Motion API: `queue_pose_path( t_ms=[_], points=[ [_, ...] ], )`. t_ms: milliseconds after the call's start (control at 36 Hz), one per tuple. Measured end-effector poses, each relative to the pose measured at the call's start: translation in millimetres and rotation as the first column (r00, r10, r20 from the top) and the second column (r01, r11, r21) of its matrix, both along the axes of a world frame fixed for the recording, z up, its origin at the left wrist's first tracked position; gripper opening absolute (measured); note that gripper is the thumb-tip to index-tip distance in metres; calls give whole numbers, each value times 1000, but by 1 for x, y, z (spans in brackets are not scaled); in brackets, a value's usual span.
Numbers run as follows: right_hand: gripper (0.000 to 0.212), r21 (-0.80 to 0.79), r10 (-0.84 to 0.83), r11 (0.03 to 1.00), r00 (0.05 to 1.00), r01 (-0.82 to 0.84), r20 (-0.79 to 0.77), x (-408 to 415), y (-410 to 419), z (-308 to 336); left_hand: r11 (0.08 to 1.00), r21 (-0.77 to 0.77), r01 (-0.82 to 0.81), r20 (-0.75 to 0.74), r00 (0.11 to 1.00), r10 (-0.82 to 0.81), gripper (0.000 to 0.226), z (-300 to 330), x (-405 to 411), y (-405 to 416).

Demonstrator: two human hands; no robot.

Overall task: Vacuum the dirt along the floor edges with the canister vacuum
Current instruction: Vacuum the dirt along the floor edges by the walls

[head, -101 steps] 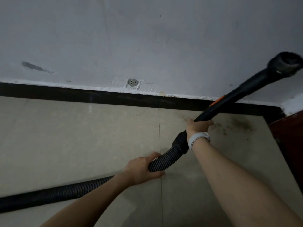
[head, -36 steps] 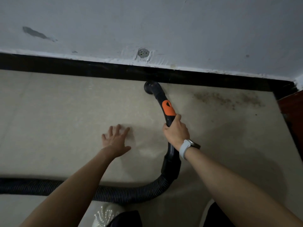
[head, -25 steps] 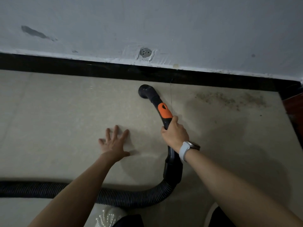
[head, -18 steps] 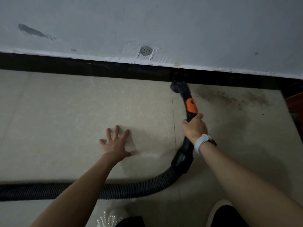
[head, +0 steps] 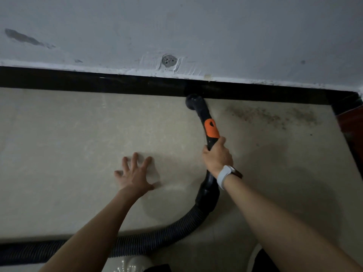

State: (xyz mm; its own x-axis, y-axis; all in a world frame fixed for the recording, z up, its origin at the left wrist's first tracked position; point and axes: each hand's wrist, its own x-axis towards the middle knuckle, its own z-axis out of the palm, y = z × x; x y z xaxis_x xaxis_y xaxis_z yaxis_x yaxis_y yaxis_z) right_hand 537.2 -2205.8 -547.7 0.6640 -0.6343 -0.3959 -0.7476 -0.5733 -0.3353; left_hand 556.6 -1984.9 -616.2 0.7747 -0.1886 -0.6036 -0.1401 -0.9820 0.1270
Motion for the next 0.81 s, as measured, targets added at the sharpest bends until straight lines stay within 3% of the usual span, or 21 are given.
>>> queue_pose_path(
  t_ms=[139, 250, 306, 361, 417, 472, 556, 806],
  points=[
    [41, 6, -184, 983, 982, 184, 32, -13, -36, 0, 999, -19, -34, 1, 999, 35, 88, 0, 1, -5],
    [45, -37, -126, 991, 989, 129, 71, -12, -37, 3, 997, -48, -59, 13, 998, 59, 83, -4, 3, -13],
    [50, 20, -103, 995, 989, 101, 105, -12, -28, 2, 997, -52, -65, 12, 998, 66, 80, -5, 4, -15],
    [45, 196, -195, 968, 960, 155, 203, -11, -21, 2, 996, -54, -67, 19, 998, 68, 78, -6, 5, -16],
    [36, 472, -404, 845, 878, 251, 256, -9, -21, 1, 996, -55, -68, 25, 997, 70, 76, -7, 5, -17],
    [29, 680, -563, 666, 805, 308, 187, -5, -26, 2, 995, -63, -77, 32, 996, 79, 71, -7, 6, -18],
    [11, 766, -585, 561, 805, 314, 98, 2, -34, 3, 994, -67, -91, 50, 994, 95, 65, -6, 8, -20],
    [22, 595, -527, 716, 841, 365, 119, -1, -34, -5, 992, -106, -68, 49, 996, 74, 58, -2, 22, -42]
  ],
)
